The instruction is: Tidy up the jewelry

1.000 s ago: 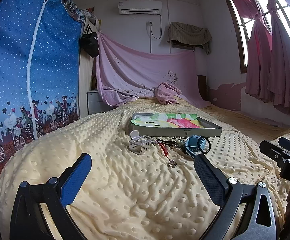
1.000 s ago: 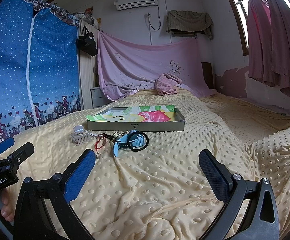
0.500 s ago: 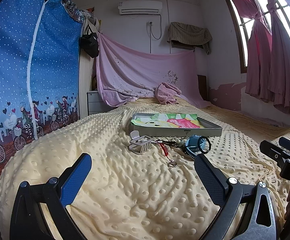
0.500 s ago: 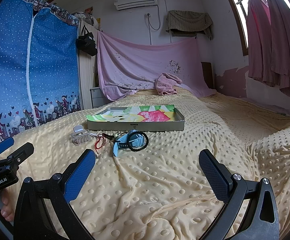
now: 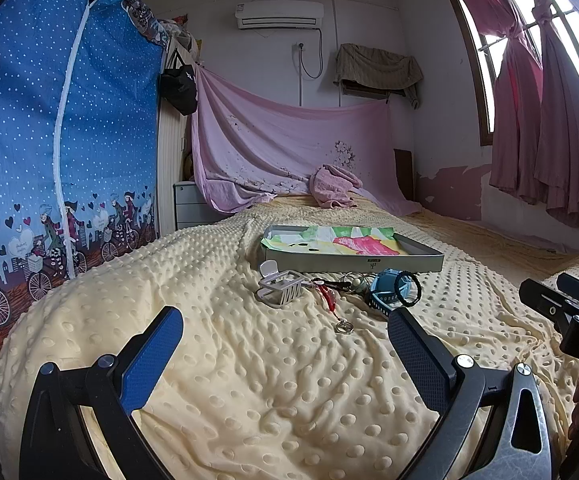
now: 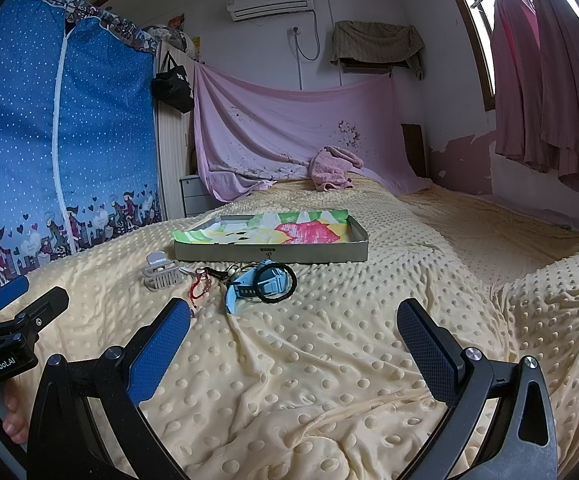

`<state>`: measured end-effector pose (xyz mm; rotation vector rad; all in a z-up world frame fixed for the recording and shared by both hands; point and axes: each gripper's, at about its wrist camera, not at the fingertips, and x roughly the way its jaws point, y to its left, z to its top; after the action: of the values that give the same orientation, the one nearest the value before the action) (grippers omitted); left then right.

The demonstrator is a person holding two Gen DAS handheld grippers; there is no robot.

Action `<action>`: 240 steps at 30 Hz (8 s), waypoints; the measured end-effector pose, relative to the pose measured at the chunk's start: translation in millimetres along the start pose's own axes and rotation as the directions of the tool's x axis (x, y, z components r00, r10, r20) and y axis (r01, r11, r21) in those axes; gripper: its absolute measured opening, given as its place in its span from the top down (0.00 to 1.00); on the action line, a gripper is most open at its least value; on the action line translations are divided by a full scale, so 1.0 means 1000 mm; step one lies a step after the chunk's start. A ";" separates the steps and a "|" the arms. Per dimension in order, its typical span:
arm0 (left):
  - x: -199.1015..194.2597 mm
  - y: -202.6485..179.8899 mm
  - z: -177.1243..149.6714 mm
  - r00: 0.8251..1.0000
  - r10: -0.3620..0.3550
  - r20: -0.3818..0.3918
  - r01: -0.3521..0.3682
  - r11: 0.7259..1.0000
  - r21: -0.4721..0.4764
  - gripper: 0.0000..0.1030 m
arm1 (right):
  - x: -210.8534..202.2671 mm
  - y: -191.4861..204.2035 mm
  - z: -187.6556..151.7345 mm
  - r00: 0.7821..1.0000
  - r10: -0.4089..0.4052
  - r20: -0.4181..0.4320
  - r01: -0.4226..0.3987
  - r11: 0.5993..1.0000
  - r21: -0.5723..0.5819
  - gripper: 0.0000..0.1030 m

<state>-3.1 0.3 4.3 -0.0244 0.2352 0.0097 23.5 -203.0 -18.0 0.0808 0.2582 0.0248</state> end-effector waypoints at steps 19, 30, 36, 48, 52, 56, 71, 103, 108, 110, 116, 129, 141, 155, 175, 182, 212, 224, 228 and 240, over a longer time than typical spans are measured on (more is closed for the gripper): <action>0.000 0.000 0.000 1.000 0.001 -0.001 -0.001 1.000 0.002 0.00 | -0.001 -0.002 0.003 1.000 -0.011 0.006 0.011 1.000 0.007 0.01; 0.020 0.005 0.004 0.996 -0.037 -0.079 0.037 0.999 -0.003 0.00 | 0.010 -0.003 0.003 1.000 -0.001 -0.029 0.001 1.000 0.019 0.01; 0.042 0.001 0.012 0.993 -0.057 -0.107 0.059 0.998 0.013 0.00 | 0.026 -0.009 0.017 0.999 0.009 -0.035 -0.008 1.000 0.015 0.01; 0.104 -0.017 0.025 0.979 -0.114 -0.169 0.116 0.993 0.003 0.00 | 0.086 -0.008 0.046 0.992 0.084 -0.093 -0.087 0.996 -0.029 0.01; 0.124 -0.019 0.019 0.965 -0.156 -0.210 0.155 0.988 -0.023 0.01 | 0.121 -0.008 0.053 0.978 0.138 -0.154 -0.143 0.989 -0.021 0.01; 0.138 -0.023 0.010 0.948 -0.198 -0.250 0.196 0.980 -0.033 0.11 | 0.153 -0.007 0.048 0.959 0.187 -0.212 -0.192 0.981 -0.004 0.01; 0.175 -0.030 -0.016 0.841 -0.332 -0.428 0.315 0.943 -0.112 0.52 | 0.227 0.006 -0.006 0.862 0.279 -0.423 -0.286 0.957 0.049 0.33; 0.165 -0.030 -0.012 0.848 -0.375 -0.374 0.365 0.926 -0.100 0.81 | 0.207 0.013 -0.014 0.873 0.299 -0.386 -0.323 0.946 0.003 0.92; 0.159 -0.031 -0.004 0.858 -0.393 -0.331 0.382 0.919 -0.098 0.81 | 0.195 0.013 -0.009 0.889 0.306 -0.341 -0.330 0.944 -0.011 0.93; 0.161 -0.032 0.001 0.860 -0.395 -0.323 0.382 0.918 -0.107 0.81 | 0.191 0.012 -0.004 0.897 0.304 -0.321 -0.327 0.945 -0.018 0.93; 0.187 -0.034 0.038 0.877 -0.384 -0.289 0.366 0.923 -0.117 0.81 | 0.194 0.015 0.018 0.907 0.304 -0.290 -0.331 0.942 -0.047 0.93; 0.332 -0.012 0.081 0.827 -0.293 -0.479 0.215 0.953 -0.212 0.81 | 0.312 0.034 0.070 0.863 0.342 -0.372 -0.359 0.933 0.027 0.93; 0.367 -0.001 0.065 0.780 -0.293 -0.553 0.164 0.949 -0.271 0.80 | 0.357 0.044 0.050 0.808 0.265 -0.527 -0.298 0.954 0.022 0.89; 0.297 0.011 0.078 0.891 -0.256 -0.374 0.158 0.949 -0.274 0.15 | 0.295 0.021 0.060 0.918 0.235 -0.321 -0.234 0.971 0.042 0.43; 0.149 0.018 0.062 0.998 -0.048 -0.039 0.044 0.995 -0.090 0.00 | 0.130 0.032 0.049 0.981 0.175 0.082 -0.173 0.984 -0.030 0.07; 0.125 0.018 0.048 1.000 -0.027 -0.004 0.027 0.998 -0.056 0.00 | 0.104 0.041 0.044 0.979 0.159 0.125 -0.149 0.985 -0.089 0.07; 0.223 0.028 0.022 0.940 -0.050 -0.337 0.039 0.998 -0.039 0.03 | 0.245 0.022 -0.002 0.906 0.233 -0.353 -0.191 0.970 0.150 0.20; 0.228 0.012 0.015 0.931 -0.101 -0.351 0.116 0.993 0.023 0.50 | 0.266 0.020 -0.016 0.890 0.256 -0.378 -0.185 0.959 0.214 0.64; 0.222 0.007 0.015 0.935 -0.124 -0.333 0.145 0.989 0.039 0.57 | 0.265 0.021 -0.016 0.893 0.244 -0.377 -0.181 0.964 0.196 0.65; 0.207 0.008 0.011 0.932 -0.167 -0.322 0.173 0.985 -0.010 0.58 | 0.245 0.020 -0.018 0.901 0.280 -0.331 -0.218 0.953 0.211 0.74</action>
<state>200.1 9.6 -33.8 -0.0279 0.5607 -0.1704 255.8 -173.6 -95.7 0.2808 0.6155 0.2771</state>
